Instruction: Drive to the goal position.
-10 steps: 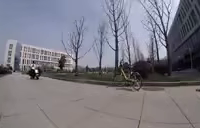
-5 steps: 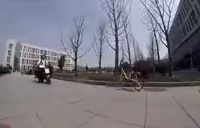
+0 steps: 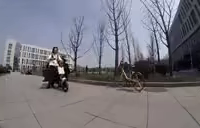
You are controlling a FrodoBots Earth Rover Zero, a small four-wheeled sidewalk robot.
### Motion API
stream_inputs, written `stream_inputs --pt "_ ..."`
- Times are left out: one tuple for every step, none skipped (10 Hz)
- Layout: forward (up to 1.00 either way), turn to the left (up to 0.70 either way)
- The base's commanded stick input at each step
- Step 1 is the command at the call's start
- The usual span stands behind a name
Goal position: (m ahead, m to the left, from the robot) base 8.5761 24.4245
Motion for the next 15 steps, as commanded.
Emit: stream_inputs --pt "-0.14 0.0" --pt "0.0 0.0" --pt "0.0 0.0" --pt "0.0 0.0" --pt "0.0 0.0" --pt "0.0 0.0" --pt "0.0 0.0" --pt "0.0 0.0" --pt "0.0 0.0" --pt "0.0 0.0" --pt "0.0 0.45" --pt "0.0 0.7" --pt "0.0 0.7" --pt "0.0 0.7" --pt "0.0 0.7"
